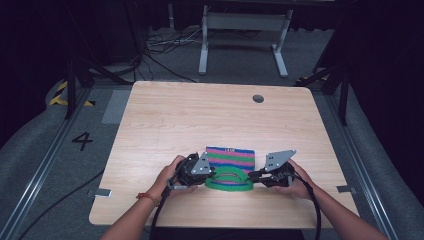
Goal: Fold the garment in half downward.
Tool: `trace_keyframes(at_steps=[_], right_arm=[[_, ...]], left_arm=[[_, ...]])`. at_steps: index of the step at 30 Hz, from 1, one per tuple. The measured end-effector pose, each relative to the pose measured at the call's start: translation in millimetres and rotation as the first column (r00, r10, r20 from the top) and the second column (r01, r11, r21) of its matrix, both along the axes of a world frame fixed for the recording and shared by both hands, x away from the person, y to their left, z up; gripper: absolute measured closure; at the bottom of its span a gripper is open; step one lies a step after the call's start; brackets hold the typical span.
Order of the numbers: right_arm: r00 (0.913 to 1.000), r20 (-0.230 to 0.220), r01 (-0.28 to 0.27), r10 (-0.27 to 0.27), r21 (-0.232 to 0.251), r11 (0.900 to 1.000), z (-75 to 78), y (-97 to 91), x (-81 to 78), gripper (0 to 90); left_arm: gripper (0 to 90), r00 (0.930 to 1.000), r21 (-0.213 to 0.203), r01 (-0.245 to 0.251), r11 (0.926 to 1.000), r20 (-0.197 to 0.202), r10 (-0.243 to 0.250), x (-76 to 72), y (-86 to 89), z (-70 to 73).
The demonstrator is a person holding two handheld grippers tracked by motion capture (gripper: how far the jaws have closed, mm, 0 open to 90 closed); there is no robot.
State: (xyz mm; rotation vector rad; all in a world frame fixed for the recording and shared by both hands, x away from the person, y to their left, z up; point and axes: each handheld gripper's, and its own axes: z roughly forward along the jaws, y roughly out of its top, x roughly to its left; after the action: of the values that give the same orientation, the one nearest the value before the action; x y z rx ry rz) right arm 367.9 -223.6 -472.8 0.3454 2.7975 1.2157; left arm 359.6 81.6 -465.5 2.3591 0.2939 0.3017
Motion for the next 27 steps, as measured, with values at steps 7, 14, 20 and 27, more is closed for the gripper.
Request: trace_keyframes(at_steps=[7, 14, 20, 27], right_arm=[[0.9995, 0.014, 0.028, -0.029, 0.021, 0.9994, -3.6, 8.7, -0.3, 67.0], [0.9991, 0.015, 0.039, -0.039, -0.003, 0.9992, -11.7, 20.7, 0.8, 63.3], [0.9975, 0.026, 0.066, -0.066, -0.005, 0.9978, -14.6, 20.1, 4.7, 80.5], [0.9974, 0.053, 0.049, -0.049, -0.001, 0.9988, -5.8, 18.4, 0.4, 85.9]], left_arm=[[62.6, 0.9998, 0.03, -0.007, 0.9995, -0.018, 0.008, -0.5, -6.7, -14.5], [62.8, 0.9996, 0.057, -0.023, 0.9981, -0.015, 0.024, -1.5, -8.3, -22.5], [77.6, 0.9996, 0.062, -0.024, 0.9978, 0.012, 0.024, -2.9, -7.3, -21.3], [85.3, 0.9982, 0.055, 0.002, 0.9985, 0.06, -0.005, -9.3, -9.0, -11.6]])
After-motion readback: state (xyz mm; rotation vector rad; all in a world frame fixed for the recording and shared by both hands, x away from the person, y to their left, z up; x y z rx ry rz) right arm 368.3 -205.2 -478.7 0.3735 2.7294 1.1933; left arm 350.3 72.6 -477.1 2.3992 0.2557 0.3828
